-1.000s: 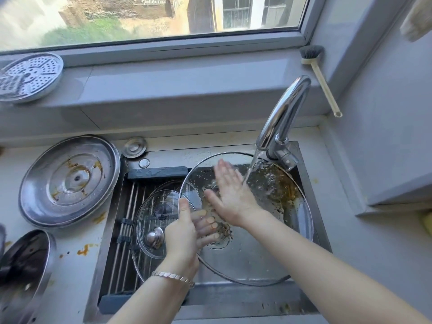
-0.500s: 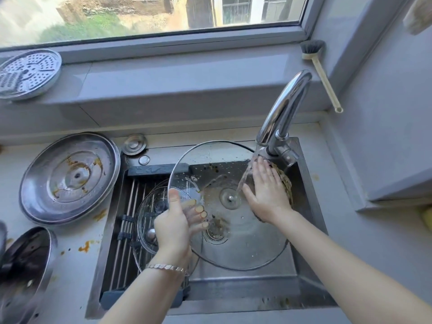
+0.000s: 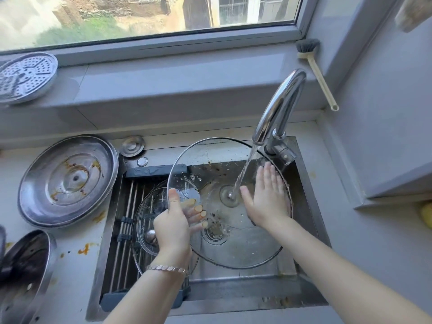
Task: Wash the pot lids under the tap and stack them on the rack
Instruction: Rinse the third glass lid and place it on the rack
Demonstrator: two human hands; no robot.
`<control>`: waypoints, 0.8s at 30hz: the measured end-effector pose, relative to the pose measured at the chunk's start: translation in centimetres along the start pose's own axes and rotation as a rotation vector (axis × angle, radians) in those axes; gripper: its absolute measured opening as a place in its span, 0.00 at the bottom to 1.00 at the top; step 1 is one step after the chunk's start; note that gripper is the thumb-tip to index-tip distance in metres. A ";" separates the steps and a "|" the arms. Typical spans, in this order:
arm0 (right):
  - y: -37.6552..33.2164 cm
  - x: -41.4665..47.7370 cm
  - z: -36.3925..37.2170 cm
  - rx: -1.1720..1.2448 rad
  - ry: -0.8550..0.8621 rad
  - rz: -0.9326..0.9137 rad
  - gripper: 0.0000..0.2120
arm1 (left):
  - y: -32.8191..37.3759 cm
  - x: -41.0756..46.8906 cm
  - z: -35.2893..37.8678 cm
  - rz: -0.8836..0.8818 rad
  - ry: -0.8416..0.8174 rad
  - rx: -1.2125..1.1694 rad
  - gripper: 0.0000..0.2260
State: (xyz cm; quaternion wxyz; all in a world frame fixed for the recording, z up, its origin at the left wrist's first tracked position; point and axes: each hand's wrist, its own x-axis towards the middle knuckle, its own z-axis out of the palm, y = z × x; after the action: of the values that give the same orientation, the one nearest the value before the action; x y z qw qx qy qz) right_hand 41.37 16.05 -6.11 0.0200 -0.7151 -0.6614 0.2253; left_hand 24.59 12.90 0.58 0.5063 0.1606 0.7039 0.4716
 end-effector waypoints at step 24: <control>-6.7 -2.3 -0.3 0.093 0.055 -0.732 0.30 | 1.1 1.0 0.0 0.140 -0.052 -0.002 0.24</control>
State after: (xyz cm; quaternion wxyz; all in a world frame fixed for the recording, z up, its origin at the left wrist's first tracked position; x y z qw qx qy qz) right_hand 35.13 14.80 -3.00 0.1495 -0.4353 -0.8616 0.2138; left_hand 23.90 14.12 0.91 0.4903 0.2209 0.6772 0.5022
